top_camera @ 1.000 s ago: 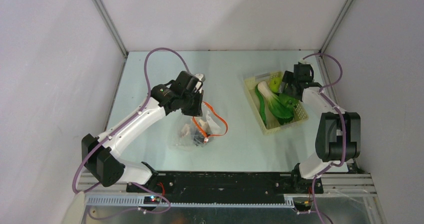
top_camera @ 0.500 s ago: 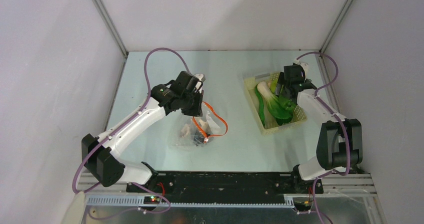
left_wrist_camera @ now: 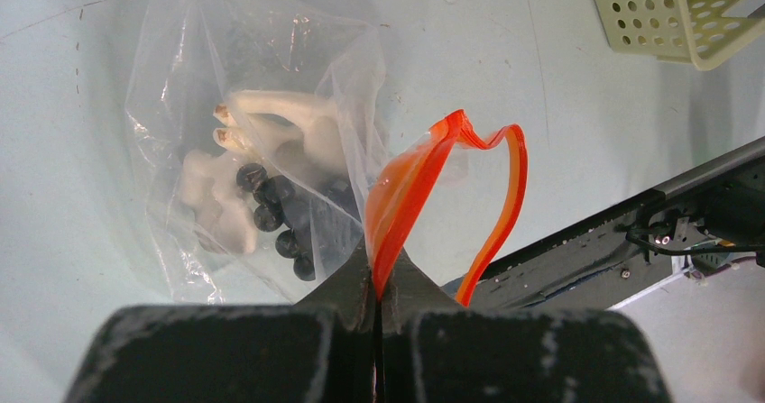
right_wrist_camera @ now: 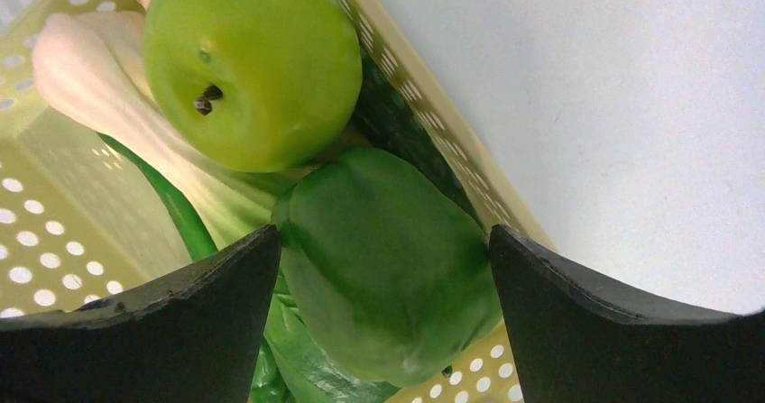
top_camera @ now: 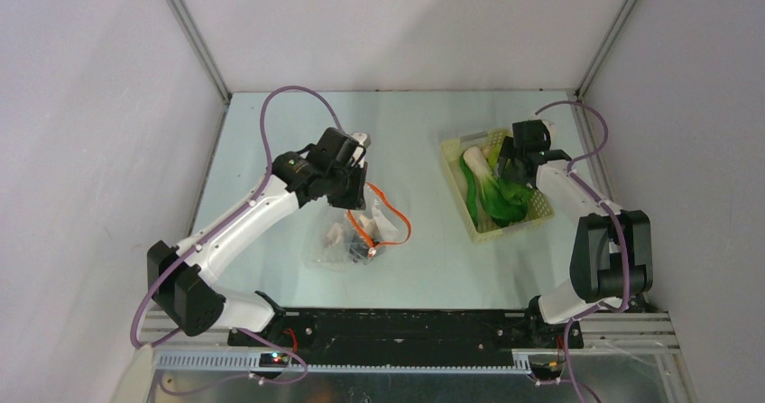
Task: Place the food in the zip-top bag and seal the zipper
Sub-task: Pick up the fake vegetable from the bin.
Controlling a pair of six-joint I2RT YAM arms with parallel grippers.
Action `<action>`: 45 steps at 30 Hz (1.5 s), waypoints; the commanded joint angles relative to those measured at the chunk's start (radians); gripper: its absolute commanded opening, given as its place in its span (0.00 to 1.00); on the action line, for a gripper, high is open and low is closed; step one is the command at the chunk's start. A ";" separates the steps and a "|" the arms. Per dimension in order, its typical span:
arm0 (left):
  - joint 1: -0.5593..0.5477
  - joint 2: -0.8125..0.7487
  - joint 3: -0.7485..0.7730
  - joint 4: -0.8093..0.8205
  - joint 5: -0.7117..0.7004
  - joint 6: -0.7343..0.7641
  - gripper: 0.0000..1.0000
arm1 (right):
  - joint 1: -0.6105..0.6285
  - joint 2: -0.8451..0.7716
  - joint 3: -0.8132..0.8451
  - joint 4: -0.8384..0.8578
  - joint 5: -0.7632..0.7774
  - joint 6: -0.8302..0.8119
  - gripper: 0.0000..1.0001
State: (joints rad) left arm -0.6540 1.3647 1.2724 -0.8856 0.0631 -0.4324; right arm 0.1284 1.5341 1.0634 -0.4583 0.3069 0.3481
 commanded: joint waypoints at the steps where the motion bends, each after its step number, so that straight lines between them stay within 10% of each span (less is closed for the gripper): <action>1: 0.002 -0.030 0.036 0.011 0.021 0.026 0.00 | -0.021 -0.013 -0.019 -0.007 -0.054 0.024 0.89; 25: 0.002 -0.029 0.035 0.012 0.020 0.025 0.00 | -0.031 0.069 -0.046 -0.004 -0.153 0.042 0.99; 34: 0.002 -0.032 0.035 0.012 0.019 0.025 0.00 | -0.029 -0.044 -0.060 0.015 -0.098 0.065 0.60; 45: 0.002 -0.037 0.034 0.014 0.023 0.023 0.00 | -0.030 -0.150 -0.061 -0.014 -0.109 0.061 0.40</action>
State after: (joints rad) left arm -0.6540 1.3640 1.2724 -0.8856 0.0650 -0.4324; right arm 0.0963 1.4197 1.0008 -0.4538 0.1940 0.4030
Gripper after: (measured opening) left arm 0.005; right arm 0.552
